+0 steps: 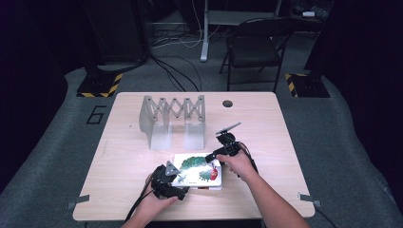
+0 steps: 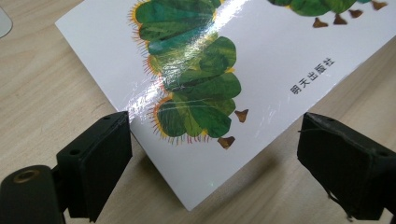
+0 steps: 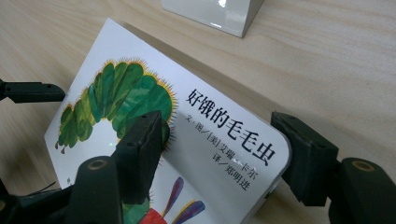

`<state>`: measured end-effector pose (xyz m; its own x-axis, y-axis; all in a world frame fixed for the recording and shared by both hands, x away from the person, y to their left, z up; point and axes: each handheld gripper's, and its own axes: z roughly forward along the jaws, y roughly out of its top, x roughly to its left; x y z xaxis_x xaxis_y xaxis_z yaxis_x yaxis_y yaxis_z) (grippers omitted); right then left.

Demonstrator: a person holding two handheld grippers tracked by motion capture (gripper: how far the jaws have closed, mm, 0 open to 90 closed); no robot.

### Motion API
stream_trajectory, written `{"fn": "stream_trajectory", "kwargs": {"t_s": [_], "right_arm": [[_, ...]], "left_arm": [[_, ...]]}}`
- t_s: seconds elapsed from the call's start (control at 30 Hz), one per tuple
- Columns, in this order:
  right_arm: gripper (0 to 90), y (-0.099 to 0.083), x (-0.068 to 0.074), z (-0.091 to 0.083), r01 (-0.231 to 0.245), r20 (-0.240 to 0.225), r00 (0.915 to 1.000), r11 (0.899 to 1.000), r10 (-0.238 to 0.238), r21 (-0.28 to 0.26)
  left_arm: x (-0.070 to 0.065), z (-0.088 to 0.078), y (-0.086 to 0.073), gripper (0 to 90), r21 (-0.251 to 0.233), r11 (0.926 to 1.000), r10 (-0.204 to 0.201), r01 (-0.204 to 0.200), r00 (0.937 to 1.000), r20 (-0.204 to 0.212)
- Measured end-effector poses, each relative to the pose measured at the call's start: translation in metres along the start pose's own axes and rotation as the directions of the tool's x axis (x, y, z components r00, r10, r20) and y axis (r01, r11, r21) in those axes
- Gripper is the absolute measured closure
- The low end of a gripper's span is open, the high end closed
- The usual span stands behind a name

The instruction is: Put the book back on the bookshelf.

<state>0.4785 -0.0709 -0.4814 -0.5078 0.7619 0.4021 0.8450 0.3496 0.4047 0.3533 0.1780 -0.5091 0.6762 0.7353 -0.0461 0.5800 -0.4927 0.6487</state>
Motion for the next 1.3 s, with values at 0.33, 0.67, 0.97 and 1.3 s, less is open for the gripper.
{"fn": "stream_trajectory", "kwargs": {"t_s": [0.33,0.67,0.97,1.3], "right_arm": [[35.9,0.000,0.001,-0.001,0.000,-0.001,1.0000,1.000,0.000,0.001],[36.0,-0.001,0.002,-0.002,0.000,0.003,1.0000,1.000,0.000,-0.005],[36.6,-0.002,0.004,-0.003,0.002,0.012,0.9999,1.000,-0.002,-0.008],[39.7,-0.009,0.013,-0.014,0.043,0.038,0.9984,0.999,-0.042,-0.030]], "left_arm": [[0.017,-0.009,0.004,20.9,-0.035,0.9947,-0.093,0.097,0.9901,0.105],[0.027,-0.002,0.002,20.5,-0.035,0.9831,-0.175,0.180,0.9774,0.119],[0.026,0.001,0.000,16.5,-0.040,0.9827,-0.176,0.181,0.9788,0.105],[0.025,0.005,-0.001,15.1,-0.024,0.9879,-0.150,0.153,0.9827,0.110]]}}
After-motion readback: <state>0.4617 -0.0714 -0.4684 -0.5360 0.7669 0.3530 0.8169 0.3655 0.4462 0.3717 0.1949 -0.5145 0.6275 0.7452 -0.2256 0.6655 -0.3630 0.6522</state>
